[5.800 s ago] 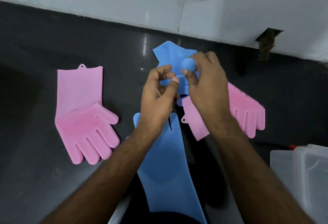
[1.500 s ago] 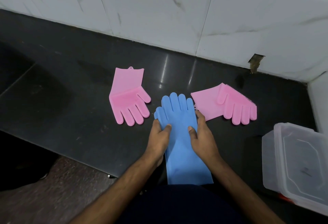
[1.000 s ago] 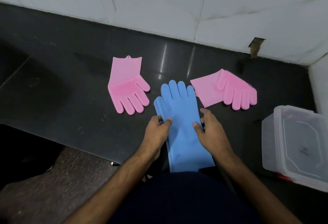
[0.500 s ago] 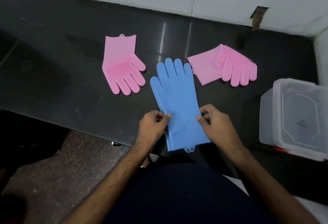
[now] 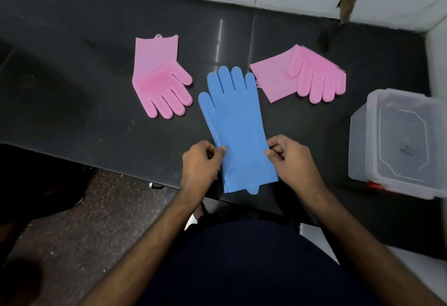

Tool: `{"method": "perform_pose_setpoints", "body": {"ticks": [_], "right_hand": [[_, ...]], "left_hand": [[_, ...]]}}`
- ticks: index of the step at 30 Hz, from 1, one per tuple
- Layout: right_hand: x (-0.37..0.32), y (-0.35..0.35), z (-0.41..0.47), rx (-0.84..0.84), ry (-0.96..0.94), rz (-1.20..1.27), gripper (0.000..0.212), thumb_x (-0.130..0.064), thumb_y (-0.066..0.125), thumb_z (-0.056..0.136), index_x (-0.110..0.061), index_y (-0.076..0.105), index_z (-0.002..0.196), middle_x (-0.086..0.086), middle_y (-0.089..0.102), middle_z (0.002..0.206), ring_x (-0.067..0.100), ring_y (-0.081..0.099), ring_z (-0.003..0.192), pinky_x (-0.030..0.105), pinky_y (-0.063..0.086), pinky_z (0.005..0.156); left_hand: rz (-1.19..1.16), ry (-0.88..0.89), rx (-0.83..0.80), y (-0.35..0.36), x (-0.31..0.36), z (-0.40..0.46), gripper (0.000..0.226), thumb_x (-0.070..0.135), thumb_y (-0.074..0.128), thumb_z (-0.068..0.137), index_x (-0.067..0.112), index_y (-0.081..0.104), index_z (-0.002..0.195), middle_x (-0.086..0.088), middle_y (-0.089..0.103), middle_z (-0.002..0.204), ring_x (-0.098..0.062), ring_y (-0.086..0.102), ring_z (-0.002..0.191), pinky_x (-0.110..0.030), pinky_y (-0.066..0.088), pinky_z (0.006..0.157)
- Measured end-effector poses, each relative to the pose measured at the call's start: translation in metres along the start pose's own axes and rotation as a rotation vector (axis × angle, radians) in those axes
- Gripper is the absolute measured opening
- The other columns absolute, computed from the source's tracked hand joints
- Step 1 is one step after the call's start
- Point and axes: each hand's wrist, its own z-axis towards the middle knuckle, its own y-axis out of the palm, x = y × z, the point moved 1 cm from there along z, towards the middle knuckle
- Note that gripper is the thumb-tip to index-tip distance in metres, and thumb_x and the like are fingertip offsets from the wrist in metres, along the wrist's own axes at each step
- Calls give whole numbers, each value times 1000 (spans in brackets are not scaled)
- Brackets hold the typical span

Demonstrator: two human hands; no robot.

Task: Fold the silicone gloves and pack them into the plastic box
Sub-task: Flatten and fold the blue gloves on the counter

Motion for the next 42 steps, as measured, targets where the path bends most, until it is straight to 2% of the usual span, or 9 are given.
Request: {"method": "perform_pose_setpoints", "body": {"ticks": [5,12,17,21,25,29,35,38,42], "right_hand": [[7,2,-6,62,-24,-92,17,-22,69,95,-18,67,111,-7,59,89,11,59,80,29,52,74],[9,4,-18,97,-74,-76,7,-22,62,99,-19,68,102,-7,69,90,13,65,83,41,58,76],[6,4,-20,147,-70,-9,9,-23,64,98,-24,72,96,-8,68,94,12,66,82,40,57,78],[6,4,-21,126,-31,-92,10,-27,61,98,-27,71,95,-11,68,95,11,65,83,40,58,77],[5,5,-19,98,-35,-175,10,-23,59,99,-24,68,96,-9,67,92,14,63,82,41,57,75],[4,8,-21,123,-53,-208,4,-19,59,99,-21,62,98,-6,62,90,18,62,80,42,56,72],[8,5,-20,108,-38,-197,8,-25,63,98,-18,63,94,-3,63,90,18,62,79,42,56,72],[9,3,-18,83,3,-174,13,-27,64,97,-18,65,88,-2,61,93,18,61,81,41,56,75],[6,0,-19,70,39,-60,15,-27,63,94,-18,67,83,-5,68,83,15,64,75,37,56,73]], "left_hand": [[166,95,65,1,-2,-9,24,30,72,96,16,59,81,1,66,75,-10,58,62,-14,48,50],[145,47,-17,-3,1,-19,32,41,74,95,14,65,79,-1,69,71,-19,69,57,-38,61,46],[105,4,-60,1,-1,-25,28,36,79,92,14,65,80,1,69,74,-2,62,47,-22,52,39],[183,53,-60,0,0,-25,18,24,77,91,17,66,78,4,69,77,-7,65,65,-14,48,50],[111,3,-63,-2,-1,-25,11,20,73,88,15,66,80,1,72,77,-17,70,65,-34,63,59],[182,53,-61,-3,0,-27,11,14,71,89,14,62,81,-2,69,83,-14,64,67,-23,53,55],[344,250,-57,0,4,-30,27,8,71,91,17,57,113,-5,53,115,-18,56,89,-39,57,77],[625,561,-65,-3,3,-30,45,3,71,91,20,58,131,-11,41,147,-25,44,128,-41,52,97],[937,877,-218,-4,-5,-27,72,-10,60,90,23,46,154,-14,18,173,-32,13,161,-43,10,128]]}}
